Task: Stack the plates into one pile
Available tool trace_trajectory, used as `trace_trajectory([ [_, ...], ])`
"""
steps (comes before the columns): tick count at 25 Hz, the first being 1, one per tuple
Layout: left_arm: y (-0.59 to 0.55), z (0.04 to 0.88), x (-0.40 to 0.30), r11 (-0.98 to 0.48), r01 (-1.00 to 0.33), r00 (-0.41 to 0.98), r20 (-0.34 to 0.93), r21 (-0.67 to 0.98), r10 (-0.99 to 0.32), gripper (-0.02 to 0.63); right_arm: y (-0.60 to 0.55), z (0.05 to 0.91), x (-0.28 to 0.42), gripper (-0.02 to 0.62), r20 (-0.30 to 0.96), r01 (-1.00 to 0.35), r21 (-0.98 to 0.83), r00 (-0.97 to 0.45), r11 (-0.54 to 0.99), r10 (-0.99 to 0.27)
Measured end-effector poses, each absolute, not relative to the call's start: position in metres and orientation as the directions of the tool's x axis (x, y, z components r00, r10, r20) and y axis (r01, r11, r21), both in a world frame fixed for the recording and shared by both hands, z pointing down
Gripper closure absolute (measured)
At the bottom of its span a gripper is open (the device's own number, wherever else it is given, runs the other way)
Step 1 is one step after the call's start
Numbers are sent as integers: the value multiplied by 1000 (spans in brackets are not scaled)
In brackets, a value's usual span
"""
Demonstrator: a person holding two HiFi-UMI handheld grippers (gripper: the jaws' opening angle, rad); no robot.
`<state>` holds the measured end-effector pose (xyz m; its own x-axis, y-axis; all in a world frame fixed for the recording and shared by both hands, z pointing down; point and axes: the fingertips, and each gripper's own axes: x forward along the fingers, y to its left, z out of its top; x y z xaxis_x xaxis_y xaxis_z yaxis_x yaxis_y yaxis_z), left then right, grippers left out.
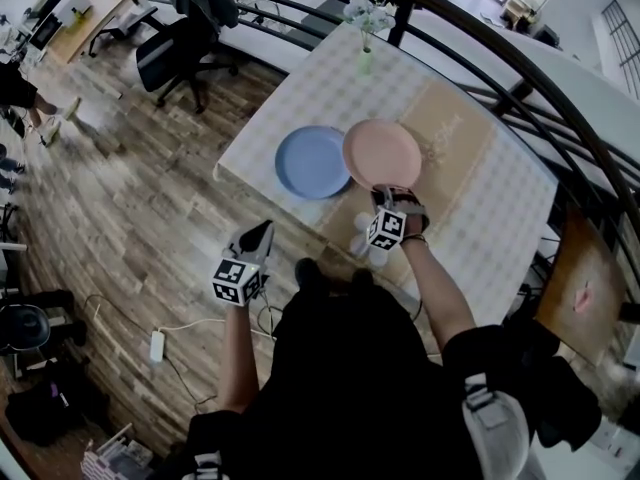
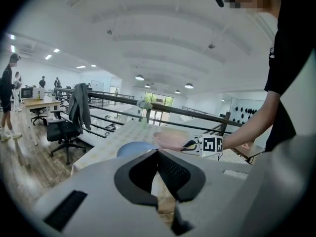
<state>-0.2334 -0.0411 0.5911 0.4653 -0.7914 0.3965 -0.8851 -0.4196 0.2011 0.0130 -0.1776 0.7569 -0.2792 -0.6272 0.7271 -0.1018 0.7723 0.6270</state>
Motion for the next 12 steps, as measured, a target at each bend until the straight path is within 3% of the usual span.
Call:
trace_trajectory([
  [12,-44,593,-281,-420,-888,460,406,189,-790,606,-175,764,-55,575,739,-35,621,-307,783,-600],
])
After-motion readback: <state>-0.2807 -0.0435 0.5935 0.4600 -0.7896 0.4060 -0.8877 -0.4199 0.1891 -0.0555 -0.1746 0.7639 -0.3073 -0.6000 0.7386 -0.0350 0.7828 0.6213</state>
